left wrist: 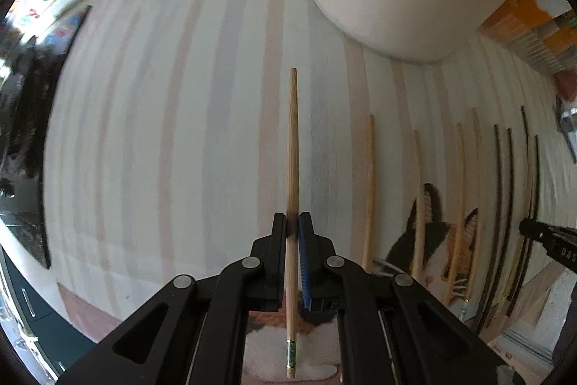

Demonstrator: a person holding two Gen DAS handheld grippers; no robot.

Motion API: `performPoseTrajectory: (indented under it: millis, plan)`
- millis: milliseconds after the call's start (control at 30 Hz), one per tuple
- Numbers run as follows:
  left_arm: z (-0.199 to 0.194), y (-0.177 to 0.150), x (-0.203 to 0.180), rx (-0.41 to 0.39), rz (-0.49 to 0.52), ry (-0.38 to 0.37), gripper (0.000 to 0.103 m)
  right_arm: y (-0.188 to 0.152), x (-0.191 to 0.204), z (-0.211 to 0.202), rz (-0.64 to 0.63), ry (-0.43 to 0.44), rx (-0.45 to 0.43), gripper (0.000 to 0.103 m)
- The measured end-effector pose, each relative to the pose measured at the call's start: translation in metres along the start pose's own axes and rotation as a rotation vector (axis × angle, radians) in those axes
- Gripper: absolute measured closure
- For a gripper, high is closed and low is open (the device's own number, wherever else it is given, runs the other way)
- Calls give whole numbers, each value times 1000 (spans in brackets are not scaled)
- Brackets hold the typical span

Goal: Organize utensils
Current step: 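Lift both held chopsticks and carry them over the cream holder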

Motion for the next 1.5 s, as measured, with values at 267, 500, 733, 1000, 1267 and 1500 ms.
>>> performPoseTrajectory:
  millis: [267, 500, 733, 1000, 1267, 1500]
  plan:
    - [-62, -19, 24, -75, -86, -7, 99, -23, 19, -38, -87, 88, -79, 96]
    - [-133, -8, 40, -192, -163, -49, 99, -25, 33, -89, -153, 175, -163, 96]
    - [-230, 36, 45, -384, -236, -100, 99, -7, 59, -187, -228, 304, -320, 96]
    - [-310, 149, 40, -607, -253, -116, 99, 67, 119, -303, -293, 351, -572, 96]
    - [-310, 234, 38, -665, -315, -128, 99, 154, 176, -363, -320, 291, -789, 96]
    - [-286, 285, 33, -663, -328, -154, 99, 202, 200, -367, -320, 274, -899, 96]
Point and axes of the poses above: each gripper's, at about its wrist camera, not at the fingertips, and z roughly the way its jaws point, x to its left, y to its top, the point moved 10 cm from there along z, roughly the way its jaws point, and after that the axes turned 13 degrees about y, right-handed, at the moved point
